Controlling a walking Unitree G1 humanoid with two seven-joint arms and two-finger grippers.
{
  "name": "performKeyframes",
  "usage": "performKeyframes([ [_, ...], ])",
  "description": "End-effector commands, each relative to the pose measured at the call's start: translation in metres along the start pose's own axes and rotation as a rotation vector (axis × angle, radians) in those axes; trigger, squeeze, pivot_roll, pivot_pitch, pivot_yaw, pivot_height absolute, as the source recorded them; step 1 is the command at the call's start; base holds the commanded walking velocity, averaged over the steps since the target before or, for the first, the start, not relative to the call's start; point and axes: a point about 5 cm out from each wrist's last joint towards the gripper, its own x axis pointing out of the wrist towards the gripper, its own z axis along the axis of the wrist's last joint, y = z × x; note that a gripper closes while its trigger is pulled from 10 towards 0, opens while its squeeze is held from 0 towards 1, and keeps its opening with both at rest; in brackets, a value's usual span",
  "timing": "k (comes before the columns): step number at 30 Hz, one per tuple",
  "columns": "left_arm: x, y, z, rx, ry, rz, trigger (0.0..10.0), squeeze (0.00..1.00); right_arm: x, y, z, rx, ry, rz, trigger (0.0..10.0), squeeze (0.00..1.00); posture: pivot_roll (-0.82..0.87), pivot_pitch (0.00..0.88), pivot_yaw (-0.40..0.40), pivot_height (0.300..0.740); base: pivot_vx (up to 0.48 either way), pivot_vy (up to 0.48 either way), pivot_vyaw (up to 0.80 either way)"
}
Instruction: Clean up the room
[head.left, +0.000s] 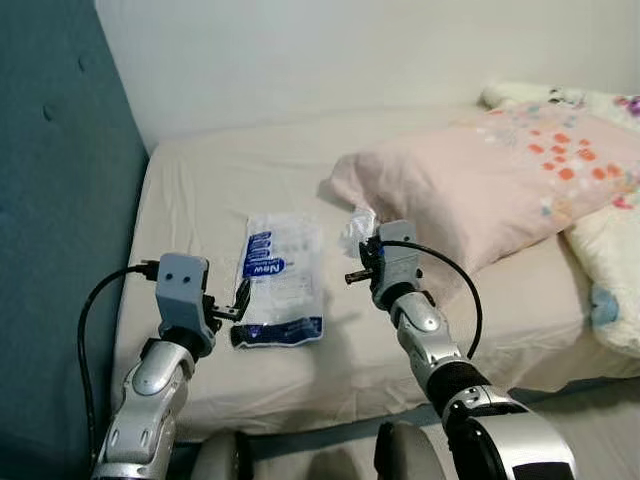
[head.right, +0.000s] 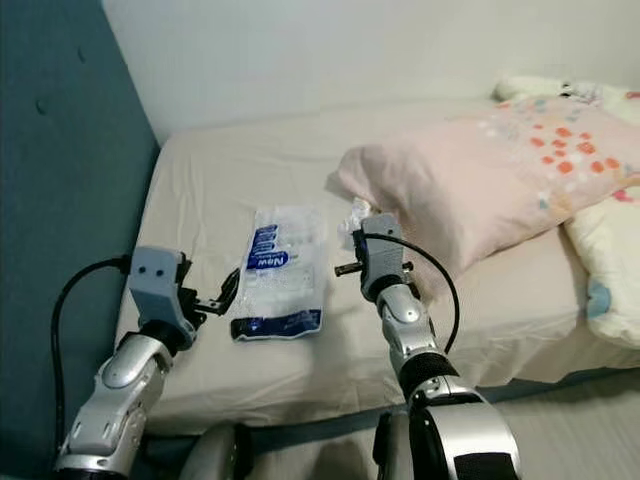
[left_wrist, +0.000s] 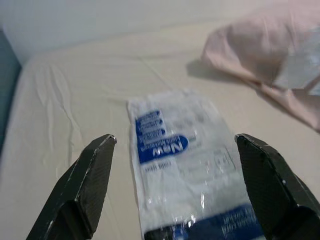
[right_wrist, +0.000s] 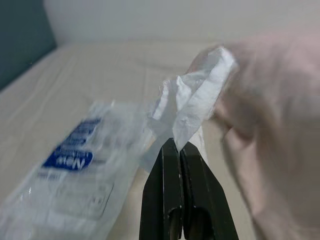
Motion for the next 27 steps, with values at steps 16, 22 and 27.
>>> performKeyframes([
  [16, 0.000, 0.003, -0.029, 0.050, 0.079, 0.167, 10.0, 0.00, -0.027, 0.000, -0.037, -0.072, 0.095, -0.066, 10.0, 0.00, 0.02, 0.019, 0.003, 0.581, 0.000, 0.000, 0.00],
  [22, -0.001, 0.007, -0.032, 0.071, 0.069, 0.205, 10.0, 0.00, -0.030, 0.004, -0.041, -0.025, 0.105, -0.056, 10.0, 0.00, 0.02, 0.017, 0.007, 0.581, 0.000, 0.000, 0.00],
  [27, -0.002, 0.007, -0.032, 0.073, 0.068, 0.201, 10.0, 0.00, -0.031, 0.007, -0.042, 0.005, 0.098, -0.044, 10.0, 0.00, 0.02, 0.015, 0.006, 0.581, 0.000, 0.000, 0.00],
])
